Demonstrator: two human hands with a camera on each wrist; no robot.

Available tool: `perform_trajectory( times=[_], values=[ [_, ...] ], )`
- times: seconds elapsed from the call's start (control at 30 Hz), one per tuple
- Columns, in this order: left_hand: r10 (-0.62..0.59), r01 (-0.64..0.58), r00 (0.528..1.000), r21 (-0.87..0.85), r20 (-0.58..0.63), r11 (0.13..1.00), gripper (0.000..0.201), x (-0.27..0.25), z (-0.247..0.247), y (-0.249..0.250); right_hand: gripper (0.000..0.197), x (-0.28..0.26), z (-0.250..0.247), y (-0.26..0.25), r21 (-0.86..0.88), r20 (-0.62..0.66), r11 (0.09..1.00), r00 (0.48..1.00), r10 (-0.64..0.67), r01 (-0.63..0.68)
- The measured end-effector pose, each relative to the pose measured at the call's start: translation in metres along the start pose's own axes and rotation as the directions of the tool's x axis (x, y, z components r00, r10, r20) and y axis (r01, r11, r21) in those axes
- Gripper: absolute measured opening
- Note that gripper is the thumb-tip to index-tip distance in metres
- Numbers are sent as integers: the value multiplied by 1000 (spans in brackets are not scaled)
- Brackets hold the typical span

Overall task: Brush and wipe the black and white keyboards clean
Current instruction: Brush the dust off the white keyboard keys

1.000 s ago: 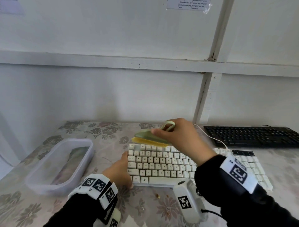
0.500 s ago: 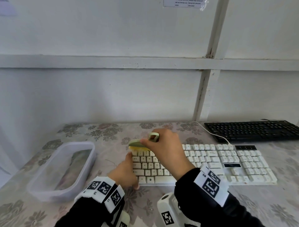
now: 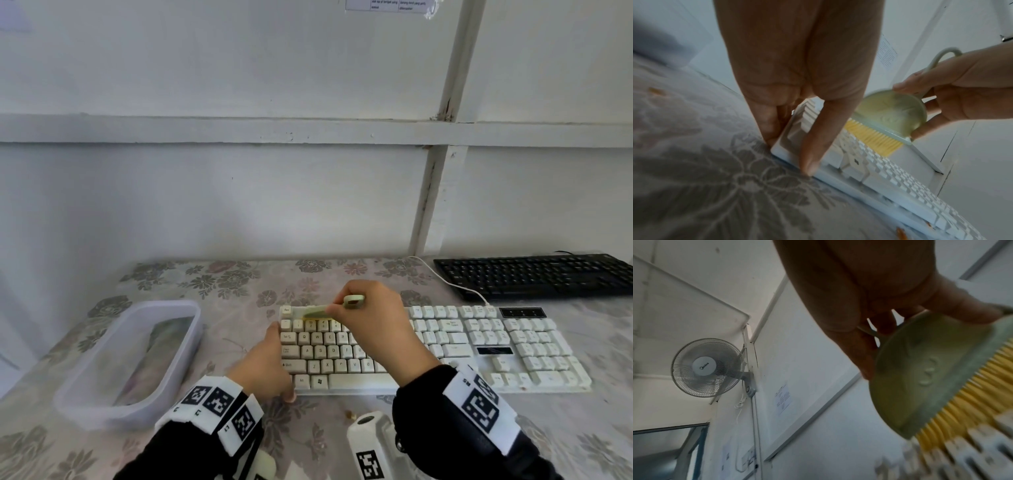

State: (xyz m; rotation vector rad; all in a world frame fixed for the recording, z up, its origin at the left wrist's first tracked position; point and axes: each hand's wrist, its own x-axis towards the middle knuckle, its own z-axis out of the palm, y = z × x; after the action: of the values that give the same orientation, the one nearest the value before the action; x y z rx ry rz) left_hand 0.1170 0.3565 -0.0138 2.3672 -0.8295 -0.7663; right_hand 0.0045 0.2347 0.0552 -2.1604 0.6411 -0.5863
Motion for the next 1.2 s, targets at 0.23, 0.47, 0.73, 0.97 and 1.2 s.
perform_trajectory(
  times=[0.23,0.47,0.73,0.97,1.2],
  values=[
    [17,-17,1000,-4,10,1000,106,0,0,-2,7,5,-21,-4,-196,-34,978,997,-72,64],
    [-11,12,1000,29,-18,1000,103,-2,0,2,10,-5,4,-16,131,12,989,997,-70,68],
    [17,-17,1000,19,-14,1000,106,-2,0,1,25,-2,11,6,205,-122,979,992,12,13],
    [-3,3,1000,-1,-10,1000,107,0,0,-1,26,1,21,4,181,-104,983,994,-17,35],
    [19,-19,1000,-31,6,999,109,2,1,-4,37,-4,3,6,-173,-187,983,982,28,-61]
  ],
)
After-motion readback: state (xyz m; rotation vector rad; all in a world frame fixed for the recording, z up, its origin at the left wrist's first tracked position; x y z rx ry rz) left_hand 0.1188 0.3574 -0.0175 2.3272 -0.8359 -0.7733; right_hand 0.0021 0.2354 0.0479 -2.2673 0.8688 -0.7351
